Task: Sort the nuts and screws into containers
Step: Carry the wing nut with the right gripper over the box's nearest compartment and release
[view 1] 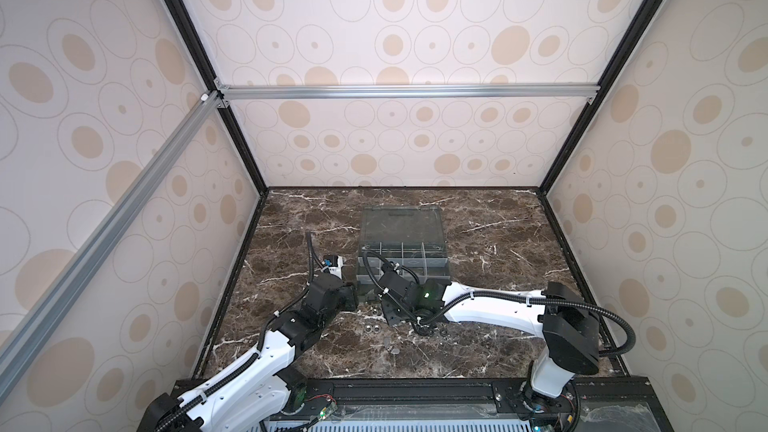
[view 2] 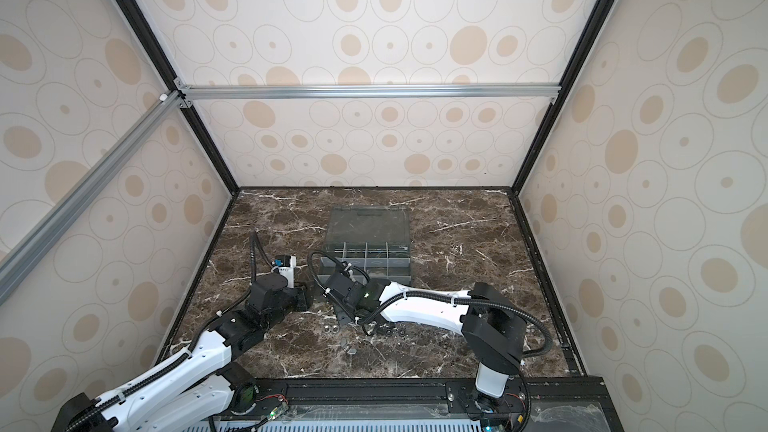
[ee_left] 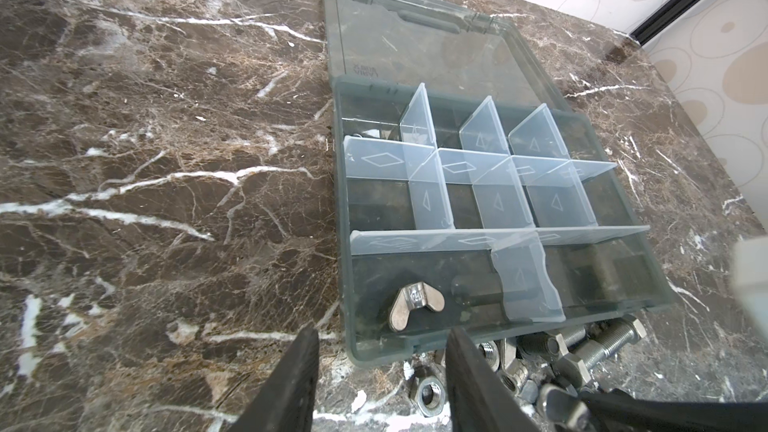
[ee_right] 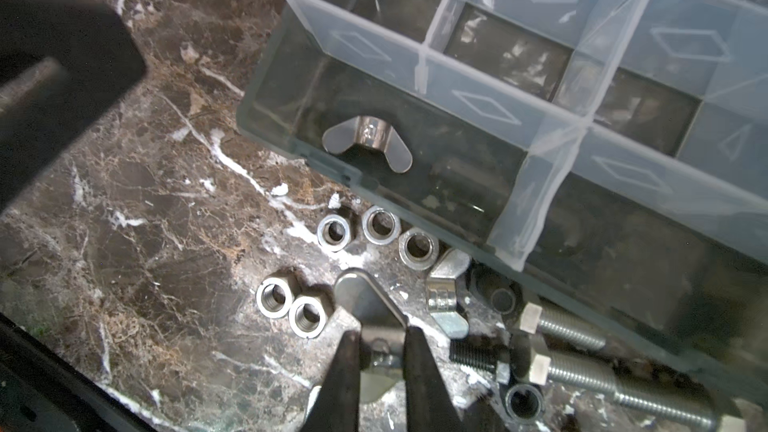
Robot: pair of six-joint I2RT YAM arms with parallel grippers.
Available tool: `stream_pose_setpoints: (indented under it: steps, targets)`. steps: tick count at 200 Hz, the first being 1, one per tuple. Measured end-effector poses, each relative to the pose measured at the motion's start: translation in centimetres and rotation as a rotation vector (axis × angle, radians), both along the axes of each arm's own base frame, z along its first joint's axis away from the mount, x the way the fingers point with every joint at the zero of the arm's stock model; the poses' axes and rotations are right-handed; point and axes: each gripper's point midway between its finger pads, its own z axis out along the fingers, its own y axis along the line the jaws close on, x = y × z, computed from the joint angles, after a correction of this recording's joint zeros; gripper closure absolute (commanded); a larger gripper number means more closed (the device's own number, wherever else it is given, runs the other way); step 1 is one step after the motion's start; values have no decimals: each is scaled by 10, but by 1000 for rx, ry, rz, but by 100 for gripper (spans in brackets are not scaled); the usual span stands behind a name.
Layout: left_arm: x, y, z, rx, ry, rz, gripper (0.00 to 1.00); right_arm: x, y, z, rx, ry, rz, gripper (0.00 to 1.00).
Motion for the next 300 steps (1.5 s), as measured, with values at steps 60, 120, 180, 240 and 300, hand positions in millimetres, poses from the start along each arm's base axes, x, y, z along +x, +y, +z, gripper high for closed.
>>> stream_pose_setpoints:
  steps: [60,120,180,240,300]
  targets:
    - [-1,0,-7,0,23,6,51,46,11,26,8,-81,25,82]
    - [-4,1,-3,-33,10,14,50,70,21,13,-57,-99,91,82]
    - [-7,3,-4,-39,6,17,50,79,15,-4,-107,-86,105,81]
    - [-7,2,-13,-30,30,12,50,77,13,-21,-147,-57,117,66]
    - [-7,2,-8,-50,19,18,50,78,14,-20,-140,-55,108,46]
